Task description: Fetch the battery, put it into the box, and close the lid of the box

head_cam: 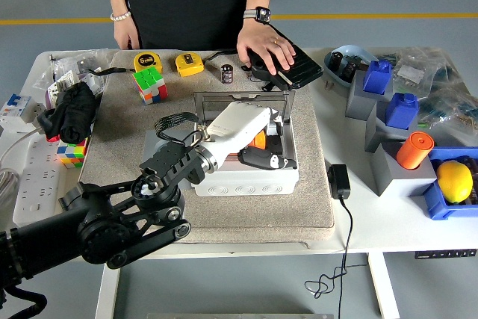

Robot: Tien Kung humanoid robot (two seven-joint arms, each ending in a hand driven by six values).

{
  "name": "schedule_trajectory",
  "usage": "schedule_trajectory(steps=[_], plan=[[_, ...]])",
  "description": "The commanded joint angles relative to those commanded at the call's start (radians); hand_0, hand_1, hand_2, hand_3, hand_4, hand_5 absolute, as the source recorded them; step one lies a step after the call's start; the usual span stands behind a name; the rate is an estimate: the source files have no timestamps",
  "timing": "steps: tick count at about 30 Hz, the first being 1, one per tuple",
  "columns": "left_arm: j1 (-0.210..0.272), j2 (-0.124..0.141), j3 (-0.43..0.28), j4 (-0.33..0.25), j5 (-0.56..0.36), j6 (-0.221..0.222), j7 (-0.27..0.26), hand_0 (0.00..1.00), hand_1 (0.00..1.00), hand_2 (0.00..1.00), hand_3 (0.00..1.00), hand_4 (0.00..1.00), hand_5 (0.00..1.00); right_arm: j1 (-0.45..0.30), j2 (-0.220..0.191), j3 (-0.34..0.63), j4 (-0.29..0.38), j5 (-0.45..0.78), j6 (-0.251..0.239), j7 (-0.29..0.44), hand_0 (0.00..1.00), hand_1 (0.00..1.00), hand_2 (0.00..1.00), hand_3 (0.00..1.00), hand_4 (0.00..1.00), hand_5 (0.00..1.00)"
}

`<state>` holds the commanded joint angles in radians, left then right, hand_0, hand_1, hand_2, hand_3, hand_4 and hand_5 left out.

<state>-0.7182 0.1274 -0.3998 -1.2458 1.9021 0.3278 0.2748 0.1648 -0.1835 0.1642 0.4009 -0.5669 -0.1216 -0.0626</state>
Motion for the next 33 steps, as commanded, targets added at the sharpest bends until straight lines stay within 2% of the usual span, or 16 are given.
schedule_trajectory(steps=[9,10,11,16,17,22,23,24,26,28,29,33], plan=[[0.007,0.004,-0.008,-0.02,-0.002,-0.006,0.0,0.346,0.571,0.569,0.616,0.998,0.63,-0.001,0.001,0.002,0.001,-0.002,0.0,0.001,0.605,0.626,0.605,0.546,0.925,0.459],[0.009,0.006,-0.012,-0.027,-0.002,-0.008,0.001,0.346,0.571,0.569,0.616,0.998,0.63,-0.001,0.001,0.002,0.001,-0.002,0.0,0.001,0.605,0.626,0.605,0.546,0.925,0.459],[0.012,0.008,-0.016,-0.035,-0.003,-0.009,0.002,0.298,0.543,0.55,0.613,0.998,0.64,-0.001,0.001,0.002,0.001,-0.002,0.0,0.001,0.607,0.626,0.605,0.546,0.926,0.46],[0.033,0.028,-0.051,-0.109,-0.019,-0.012,0.002,0.298,0.543,0.55,0.613,0.998,0.64,-0.002,0.001,0.001,0.001,-0.003,0.0,0.001,0.607,0.626,0.605,0.546,0.926,0.46],[0.037,0.032,-0.055,-0.12,-0.021,-0.011,0.001,0.237,0.474,0.476,0.515,0.998,0.635,-0.002,0.001,0.001,0.001,-0.003,0.0,0.001,0.605,0.626,0.605,0.546,0.927,0.459],[0.076,0.079,-0.093,-0.212,-0.052,0.017,-0.029,0.237,0.474,0.476,0.515,0.998,0.635,-0.004,0.002,0.003,0.001,-0.003,0.0,0.001,0.605,0.626,0.605,0.546,0.927,0.459],[0.084,0.09,-0.101,-0.229,-0.061,0.022,-0.036,0.212,0.447,0.451,0.482,0.998,0.48,-0.005,0.002,0.004,0.001,-0.003,0.001,0.001,0.607,0.627,0.605,0.547,0.927,0.46],[0.089,0.097,-0.105,-0.237,-0.065,0.024,-0.04,0.212,0.447,0.451,0.482,0.998,0.48,-0.005,0.002,0.004,0.001,-0.004,0.001,0.001,0.607,0.627,0.605,0.547,0.927,0.46],[0.115,0.127,-0.127,-0.268,-0.078,0.027,-0.054,0.212,0.447,0.451,0.482,0.998,0.48,-0.005,0.002,0.003,0.0,-0.004,0.001,0.0,0.607,0.627,0.605,0.547,0.927,0.46],[0.128,0.142,-0.139,-0.28,-0.083,0.027,-0.06,0.212,0.447,0.451,0.482,0.998,0.48,-0.005,0.002,0.003,0.0,-0.004,0.001,0.001,0.607,0.627,0.605,0.547,0.927,0.46],[0.142,0.157,-0.151,-0.29,-0.085,0.027,-0.068,0.219,0.474,0.481,0.491,0.998,0.447,-0.006,0.002,0.003,0.0,-0.005,0.001,0.0,0.604,0.626,0.605,0.546,0.928,0.461],[0.185,0.204,-0.181,-0.31,-0.097,0.025,-0.088,0.219,0.474,0.481,0.491,0.998,0.447,-0.007,0.002,0.004,0.0,-0.006,0.001,0.0,0.604,0.626,0.605,0.546,0.928,0.461]])
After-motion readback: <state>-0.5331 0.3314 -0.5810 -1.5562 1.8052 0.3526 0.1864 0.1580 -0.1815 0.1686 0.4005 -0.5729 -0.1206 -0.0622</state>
